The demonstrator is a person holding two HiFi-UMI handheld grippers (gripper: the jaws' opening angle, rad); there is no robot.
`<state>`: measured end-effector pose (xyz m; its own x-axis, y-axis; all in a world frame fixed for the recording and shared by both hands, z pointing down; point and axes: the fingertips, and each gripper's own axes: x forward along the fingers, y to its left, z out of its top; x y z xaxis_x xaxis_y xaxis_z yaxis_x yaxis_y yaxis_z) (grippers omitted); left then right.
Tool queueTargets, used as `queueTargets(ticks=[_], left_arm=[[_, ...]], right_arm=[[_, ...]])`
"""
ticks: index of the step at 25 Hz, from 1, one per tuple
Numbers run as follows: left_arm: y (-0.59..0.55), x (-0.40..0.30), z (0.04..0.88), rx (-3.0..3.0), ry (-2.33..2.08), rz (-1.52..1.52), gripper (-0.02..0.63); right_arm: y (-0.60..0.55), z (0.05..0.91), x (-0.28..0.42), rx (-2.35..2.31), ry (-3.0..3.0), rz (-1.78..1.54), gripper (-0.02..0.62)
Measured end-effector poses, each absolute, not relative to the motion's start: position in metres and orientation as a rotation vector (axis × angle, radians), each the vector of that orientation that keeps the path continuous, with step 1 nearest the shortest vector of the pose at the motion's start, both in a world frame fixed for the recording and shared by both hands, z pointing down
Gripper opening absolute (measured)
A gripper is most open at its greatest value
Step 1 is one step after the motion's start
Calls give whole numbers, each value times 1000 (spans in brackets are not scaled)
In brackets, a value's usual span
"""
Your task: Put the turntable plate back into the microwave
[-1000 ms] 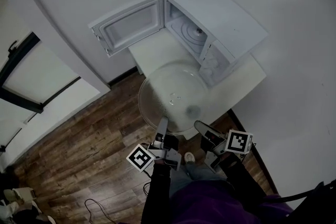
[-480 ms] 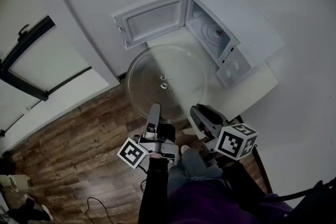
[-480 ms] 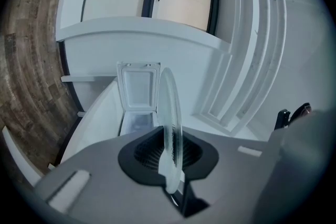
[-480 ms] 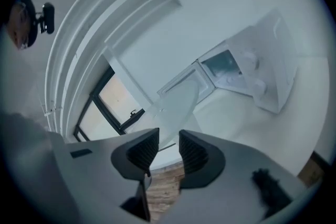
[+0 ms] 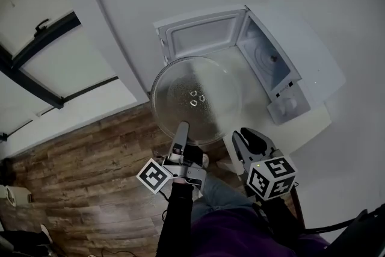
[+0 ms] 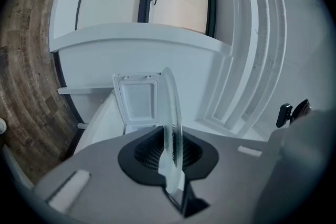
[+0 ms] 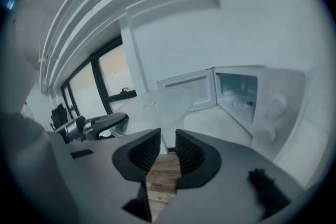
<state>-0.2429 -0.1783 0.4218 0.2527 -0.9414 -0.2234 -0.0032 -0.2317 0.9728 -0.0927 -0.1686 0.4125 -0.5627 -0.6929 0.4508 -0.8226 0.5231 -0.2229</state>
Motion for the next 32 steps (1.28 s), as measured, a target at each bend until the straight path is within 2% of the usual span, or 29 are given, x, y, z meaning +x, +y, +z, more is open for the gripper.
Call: queueTargets(ticks=[2,6,18,28,32], left_arm=[[-194,-245,430,1507,-936,-1115,36],[-224,-242,452,1483,-931,-1024,37],[-308,-191,495,1443,-801,-800,38],[-343,-137,500,1452,-711,-698,38],[-359,-123,495,1487,-673,-609,40]], right_arm=[[-186,406,-107,1228,-2441,453,32],[-217,409,-132,1170,-2472,506,11],[-291,430,-120,1241,-2422,589,10],[-323,427,-98,1357,-2342,438,11],[-326,426,-90,1421,-2326,507,11]])
